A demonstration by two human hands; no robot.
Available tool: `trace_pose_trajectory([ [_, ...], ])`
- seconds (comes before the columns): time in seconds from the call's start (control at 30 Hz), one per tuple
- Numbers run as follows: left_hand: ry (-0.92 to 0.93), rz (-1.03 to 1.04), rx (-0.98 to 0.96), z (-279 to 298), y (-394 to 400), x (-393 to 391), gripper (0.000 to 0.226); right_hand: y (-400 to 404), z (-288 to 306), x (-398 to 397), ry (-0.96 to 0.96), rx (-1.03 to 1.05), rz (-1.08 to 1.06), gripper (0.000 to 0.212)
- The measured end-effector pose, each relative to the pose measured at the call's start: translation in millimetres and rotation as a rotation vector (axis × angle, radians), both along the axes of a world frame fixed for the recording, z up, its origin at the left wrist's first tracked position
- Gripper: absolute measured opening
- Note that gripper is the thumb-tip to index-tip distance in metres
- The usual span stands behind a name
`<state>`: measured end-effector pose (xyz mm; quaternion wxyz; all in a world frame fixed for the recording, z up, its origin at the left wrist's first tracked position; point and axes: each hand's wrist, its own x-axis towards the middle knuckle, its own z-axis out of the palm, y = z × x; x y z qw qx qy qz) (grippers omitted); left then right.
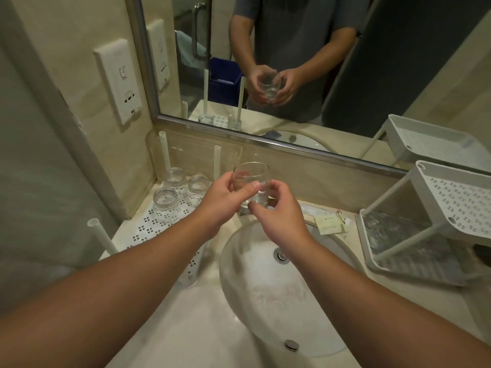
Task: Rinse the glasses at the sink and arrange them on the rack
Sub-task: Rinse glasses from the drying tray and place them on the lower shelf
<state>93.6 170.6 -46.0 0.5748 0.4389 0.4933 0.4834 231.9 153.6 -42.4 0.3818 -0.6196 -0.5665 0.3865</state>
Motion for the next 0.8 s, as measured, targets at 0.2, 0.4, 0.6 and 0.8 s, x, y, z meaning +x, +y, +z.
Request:
trace_pose_trajectory([
  [0.2, 0.058, -0.101, 0.024, -3, 5, 5, 0.047, -1, -5, 6, 0.07, -0.017, -0.024, 0.062],
  [0.4, 0.13, -0.172, 0.04, -12, 11, 11, 0.056, -1, -11, 14, 0.091, -0.058, -0.046, 0.077],
  [0.6, 0.279, -0.244, 0.11, -15, 13, 23, 0.059, -3, -20, 29, 0.089, -0.071, -0.054, 0.08],
  [0.8, 0.375, -0.3, 0.168, -15, 10, 45, 0.068, -9, -25, 55, 0.081, -0.068, -0.073, 0.081],
])
